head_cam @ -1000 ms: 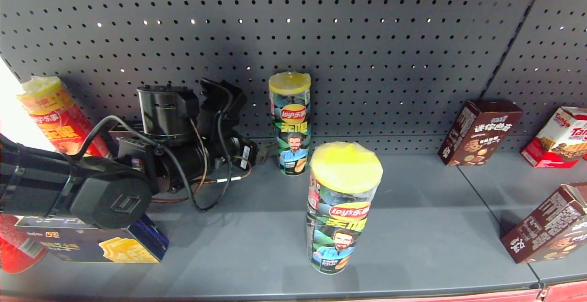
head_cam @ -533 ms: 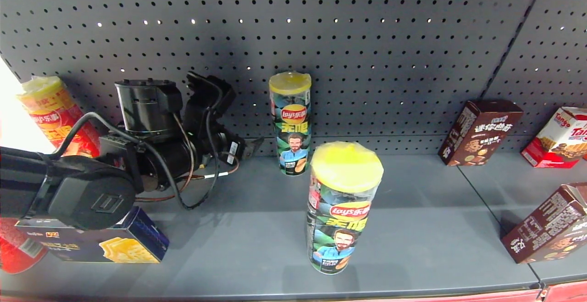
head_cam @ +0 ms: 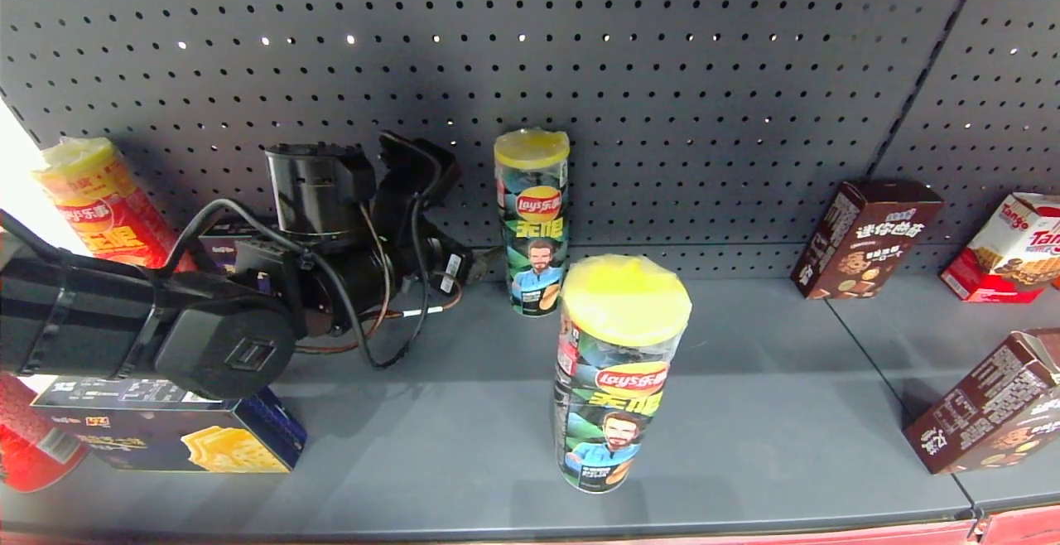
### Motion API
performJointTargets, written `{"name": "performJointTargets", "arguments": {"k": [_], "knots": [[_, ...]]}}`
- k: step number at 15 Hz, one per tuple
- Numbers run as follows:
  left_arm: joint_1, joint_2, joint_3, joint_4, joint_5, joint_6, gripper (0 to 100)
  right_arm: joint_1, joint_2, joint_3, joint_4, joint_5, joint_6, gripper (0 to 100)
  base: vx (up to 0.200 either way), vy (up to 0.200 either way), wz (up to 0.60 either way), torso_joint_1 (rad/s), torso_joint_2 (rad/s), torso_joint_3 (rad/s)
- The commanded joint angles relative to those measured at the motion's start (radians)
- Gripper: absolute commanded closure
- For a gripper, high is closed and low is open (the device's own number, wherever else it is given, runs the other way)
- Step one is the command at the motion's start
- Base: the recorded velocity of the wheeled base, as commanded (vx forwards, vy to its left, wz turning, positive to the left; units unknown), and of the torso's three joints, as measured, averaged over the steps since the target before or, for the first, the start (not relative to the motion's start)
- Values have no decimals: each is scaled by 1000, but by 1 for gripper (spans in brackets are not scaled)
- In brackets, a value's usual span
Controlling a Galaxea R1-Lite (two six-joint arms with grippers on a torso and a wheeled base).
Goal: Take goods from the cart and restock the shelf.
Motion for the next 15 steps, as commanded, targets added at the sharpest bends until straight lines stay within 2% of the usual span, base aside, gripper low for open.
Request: {"name": "performJointTargets", "arguments": {"k": [1, 4, 8, 15], "knots": [[-15, 18, -4, -2, 1, -1, 0, 0, 1, 0, 0, 0, 0, 0, 0, 0, 0, 0, 0, 0], [-34, 29, -14, -2, 1, -2, 0, 0, 1, 0, 0, 0, 0, 0, 0, 0, 0, 0, 0, 0], [-32, 22, -1, -3, 4, -4, 0, 0, 1, 0, 0, 0, 0, 0, 0, 0, 0, 0, 0, 0], [-32, -137, 155, -8, 5, 1, 0, 0, 1, 0, 0, 0, 0, 0, 0, 0, 0, 0, 0, 0]]}}
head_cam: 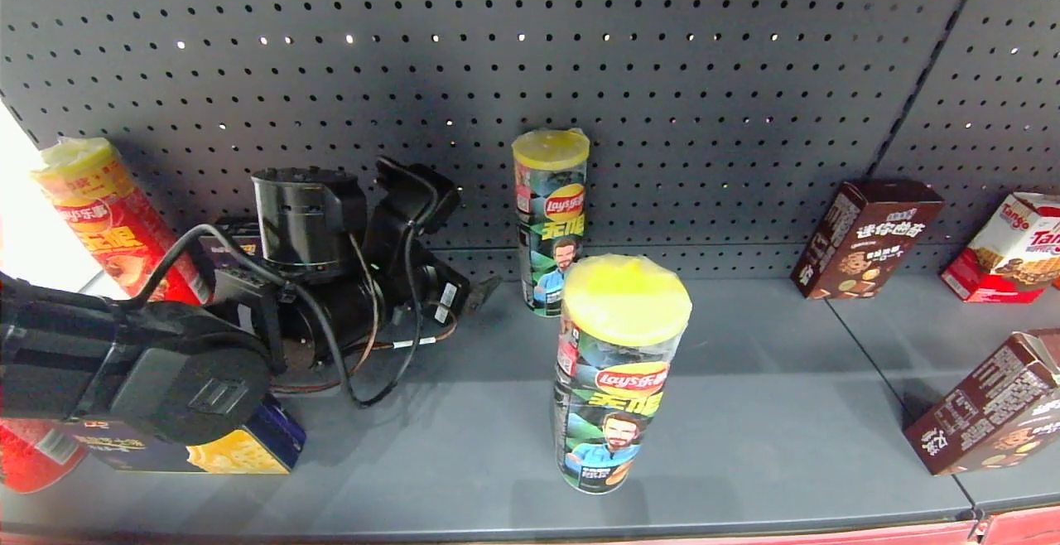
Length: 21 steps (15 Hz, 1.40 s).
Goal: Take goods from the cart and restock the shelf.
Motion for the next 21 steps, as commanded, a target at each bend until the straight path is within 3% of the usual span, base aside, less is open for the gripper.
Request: {"name": "performJointTargets", "arguments": {"k": [1, 5, 8, 9, 11, 14, 21], "knots": [[-3, -86, 29, 7, -1, 0, 0, 0, 1, 0, 0, 0, 0, 0, 0, 0, 0, 0, 0, 0], [-6, -287, 81, 39, -12, -16, 0, 0, 1, 0, 0, 0, 0, 0, 0, 0, 0, 0, 0, 0], [-49, -475, 198, 41, -12, -121, 0, 0, 1, 0, 0, 0, 0, 0, 0, 0, 0, 0, 0, 0], [-70, -528, 241, 41, -12, -132, 0, 0, 1, 0, 0, 0, 0, 0, 0, 0, 0, 0, 0, 0], [-112, -644, 370, 39, -12, -134, 0, 0, 1, 0, 0, 0, 0, 0, 0, 0, 0, 0, 0, 0], [-156, -759, 456, 41, -9, -129, 0, 0, 1, 0, 0, 0, 0, 0, 0, 0, 0, 0, 0, 0], [-208, -814, 451, 128, 8, -124, 0, 0, 1, 0, 0, 0, 0, 0, 0, 0, 0, 0, 0, 0]]}}
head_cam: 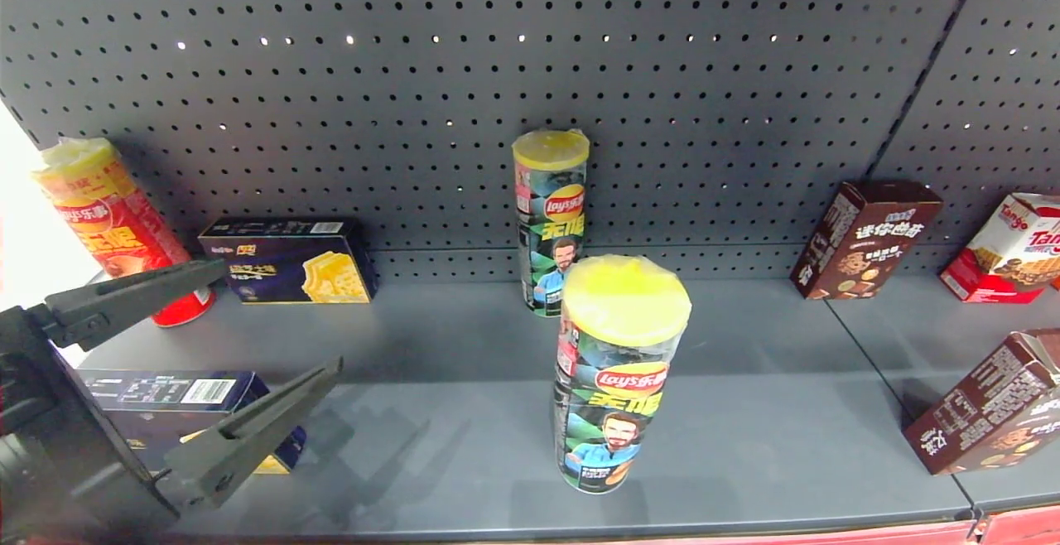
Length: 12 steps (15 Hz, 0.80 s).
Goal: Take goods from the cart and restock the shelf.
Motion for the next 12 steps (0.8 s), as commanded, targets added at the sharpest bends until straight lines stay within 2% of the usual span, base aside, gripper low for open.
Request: {"name": "performJointTargets", "arguments": {"k": [1, 3, 5, 6, 9, 11, 12], "knots": [[-21, 31, -3, -1, 0, -2, 0, 0, 1, 0, 0, 0, 0, 0, 0, 0, 0, 0, 0, 0], [-9, 126, -32, -7, 3, -2, 0, 0, 1, 0, 0, 0, 0, 0, 0, 0, 0, 0, 0, 0], [54, 249, -82, -7, 14, -1, 0, 0, 1, 0, 0, 0, 0, 0, 0, 0, 0, 0, 0, 0], [75, 321, -122, -15, 16, -1, 0, 0, 1, 0, 0, 0, 0, 0, 0, 0, 0, 0, 0, 0], [101, 544, -320, -25, 35, -1, 0, 0, 1, 0, 0, 0, 0, 0, 0, 0, 0, 0, 0, 0], [123, 642, -384, -27, 39, -1, 0, 0, 1, 0, 0, 0, 0, 0, 0, 0, 0, 0, 0, 0], [115, 672, -398, -35, 40, 1, 0, 0, 1, 0, 0, 0, 0, 0, 0, 0, 0, 0, 0, 0]]}}
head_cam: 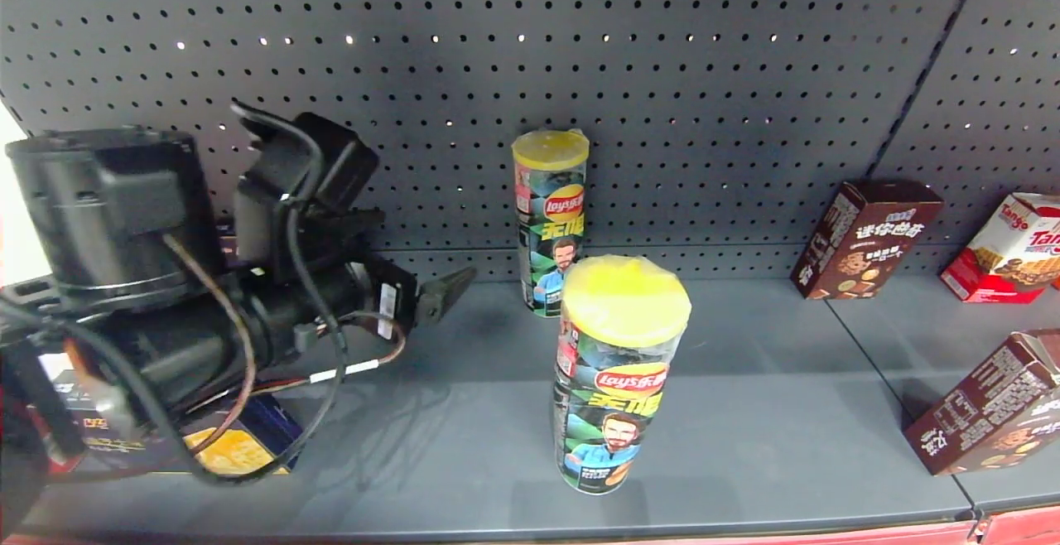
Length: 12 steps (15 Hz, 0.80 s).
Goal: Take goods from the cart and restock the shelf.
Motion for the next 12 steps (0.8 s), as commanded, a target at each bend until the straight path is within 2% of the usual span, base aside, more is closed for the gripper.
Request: {"name": "performJointTargets", "arguments": {"k": [1, 5, 9, 12], "knots": [[11, 171, -74, -3, 3, 2, 0, 0, 1, 0, 0, 0, -1, 0, 0, 0, 0, 0, 0, 0], [38, 270, -143, -6, 9, 1, 0, 0, 1, 0, 0, 0, -1, 0, 0, 0, 0, 0, 0, 0], [41, 339, -230, -6, 33, 1, 0, 0, 1, 0, 0, 0, -1, 0, 0, 0, 0, 0, 0, 0], [41, 365, -262, -6, 41, 1, 0, 0, 1, 0, 0, 0, -1, 0, 0, 0, 0, 0, 0, 0]]}}
